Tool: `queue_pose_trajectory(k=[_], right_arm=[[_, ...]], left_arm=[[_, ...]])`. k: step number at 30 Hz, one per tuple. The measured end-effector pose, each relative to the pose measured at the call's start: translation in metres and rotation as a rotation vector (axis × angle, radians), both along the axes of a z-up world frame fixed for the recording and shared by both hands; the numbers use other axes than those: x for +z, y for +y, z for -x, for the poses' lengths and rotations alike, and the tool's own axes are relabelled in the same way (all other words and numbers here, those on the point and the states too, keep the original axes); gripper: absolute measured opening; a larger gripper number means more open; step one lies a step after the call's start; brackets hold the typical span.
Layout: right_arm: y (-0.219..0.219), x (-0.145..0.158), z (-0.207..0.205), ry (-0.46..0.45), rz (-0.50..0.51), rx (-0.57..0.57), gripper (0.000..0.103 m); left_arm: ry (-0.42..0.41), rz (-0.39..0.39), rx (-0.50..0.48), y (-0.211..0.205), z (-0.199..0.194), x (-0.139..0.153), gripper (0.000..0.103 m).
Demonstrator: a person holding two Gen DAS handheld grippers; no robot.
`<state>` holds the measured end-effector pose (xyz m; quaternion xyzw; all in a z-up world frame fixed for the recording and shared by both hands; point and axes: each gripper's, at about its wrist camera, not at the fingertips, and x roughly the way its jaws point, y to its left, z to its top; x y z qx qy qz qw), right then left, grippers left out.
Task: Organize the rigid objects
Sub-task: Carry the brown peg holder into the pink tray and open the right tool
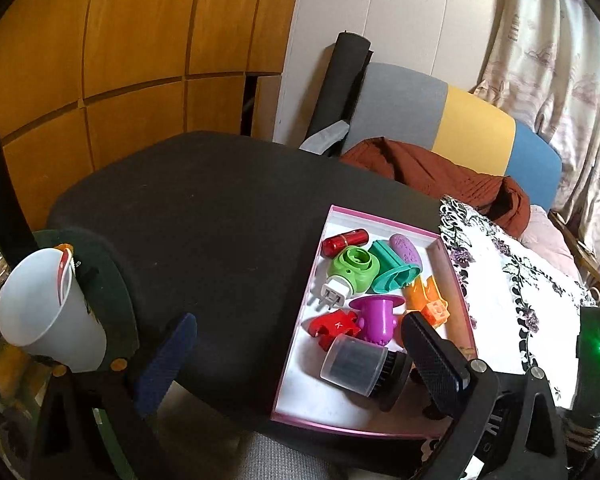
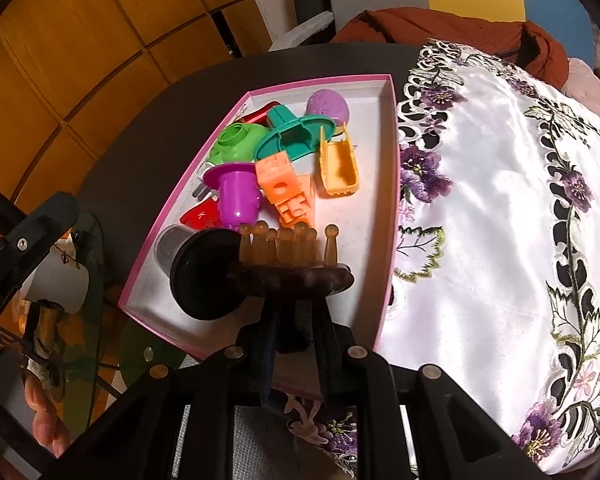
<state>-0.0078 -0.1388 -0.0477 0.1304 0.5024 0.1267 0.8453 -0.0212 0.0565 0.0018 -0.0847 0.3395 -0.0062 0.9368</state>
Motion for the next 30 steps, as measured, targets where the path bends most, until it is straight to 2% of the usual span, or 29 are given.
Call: queue_pose_trajectory(k=[5,13,18,23,30], right_arm=[[-0.006,0.000,-0.001,0.001,0.001,-0.031,0.016],[0.005,0.007,0.002,-0.014,0.005,0.003,0.020],[0.008,0.010,0.002,-0.018,0.041,0.006,0.023],[0.004,0.013,0.005,-0.016,0.053,-0.023,0.027],[-0.004,0.013,0.005,-0.011,0.049,-0.056,0.028]], left_arm=[[-0.001,-0.014,0.000,-0.003,0.001,0.000,0.103],[-0.018,-0.047,0.018,-0.006,0.005,0.003,0.103],[-0.019,-0.076,0.033,-0.007,0.006,0.003,0.103],[-0.014,-0.101,0.060,-0.008,0.007,0.002,0.103],[0.007,-0.125,0.093,-0.007,0.007,0.002,0.103]])
